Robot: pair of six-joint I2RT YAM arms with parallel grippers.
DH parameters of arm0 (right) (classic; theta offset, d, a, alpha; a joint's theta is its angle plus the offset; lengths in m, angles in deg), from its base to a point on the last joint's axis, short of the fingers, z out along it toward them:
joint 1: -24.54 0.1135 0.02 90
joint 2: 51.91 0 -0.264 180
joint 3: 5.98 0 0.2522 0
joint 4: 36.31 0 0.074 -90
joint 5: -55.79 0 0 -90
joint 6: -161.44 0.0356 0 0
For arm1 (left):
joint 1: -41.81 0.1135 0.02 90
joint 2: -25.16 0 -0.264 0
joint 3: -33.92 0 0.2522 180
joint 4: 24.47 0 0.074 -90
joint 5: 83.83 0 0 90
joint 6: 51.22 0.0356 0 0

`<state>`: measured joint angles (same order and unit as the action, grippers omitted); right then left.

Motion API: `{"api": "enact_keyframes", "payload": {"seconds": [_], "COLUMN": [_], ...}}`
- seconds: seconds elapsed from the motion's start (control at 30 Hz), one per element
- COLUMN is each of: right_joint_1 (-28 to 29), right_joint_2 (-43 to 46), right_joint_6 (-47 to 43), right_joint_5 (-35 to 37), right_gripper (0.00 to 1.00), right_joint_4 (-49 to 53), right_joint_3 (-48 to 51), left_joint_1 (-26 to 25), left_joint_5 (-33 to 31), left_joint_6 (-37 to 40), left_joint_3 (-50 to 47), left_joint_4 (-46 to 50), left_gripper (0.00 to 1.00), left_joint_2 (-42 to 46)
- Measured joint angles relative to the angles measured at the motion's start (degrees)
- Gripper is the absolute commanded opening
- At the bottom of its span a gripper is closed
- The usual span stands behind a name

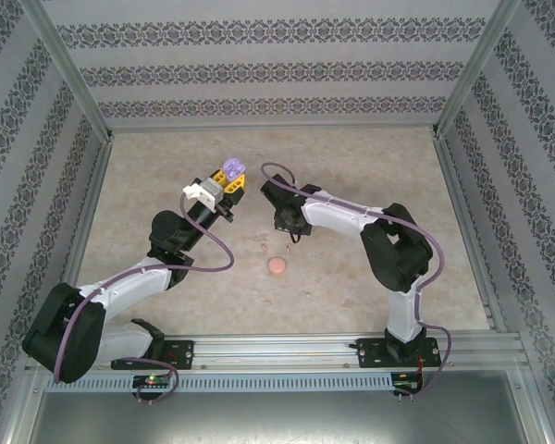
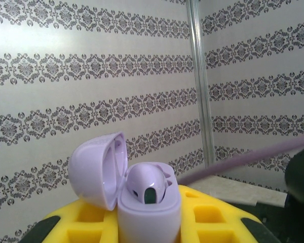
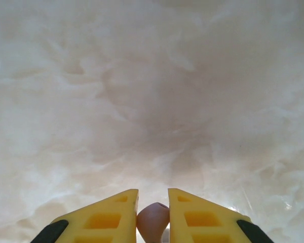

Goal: Insert the wireless bluetooth earbuds into the charging case

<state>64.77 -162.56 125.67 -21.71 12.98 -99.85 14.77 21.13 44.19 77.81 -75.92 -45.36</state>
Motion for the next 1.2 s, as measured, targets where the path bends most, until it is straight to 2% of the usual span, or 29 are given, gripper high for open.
{"api": "enact_keyframes", "payload": {"seconds": [0.73, 1.2], "right_joint_1": [-1.7, 2.7], "right_joint_2": [22.1, 27.5], "right_joint_6": [-8.0, -12.7], "right_joint_5": [2.8, 3.3], "right_gripper": [0.19, 0.19], "right_joint_4": [-0.7, -3.8], "right_joint_3": [-7.0, -13.0], "left_joint_1": [0.0, 0.0], "left_joint_5": [2.8, 7.5], "left_joint_6": [0.6, 0.6], "left_joint_3": [0.8, 3.5], "left_joint_4": [1.2, 1.6], "left_gripper": [0.0, 0.0], "left_joint_2": [0.3, -4.6]}}
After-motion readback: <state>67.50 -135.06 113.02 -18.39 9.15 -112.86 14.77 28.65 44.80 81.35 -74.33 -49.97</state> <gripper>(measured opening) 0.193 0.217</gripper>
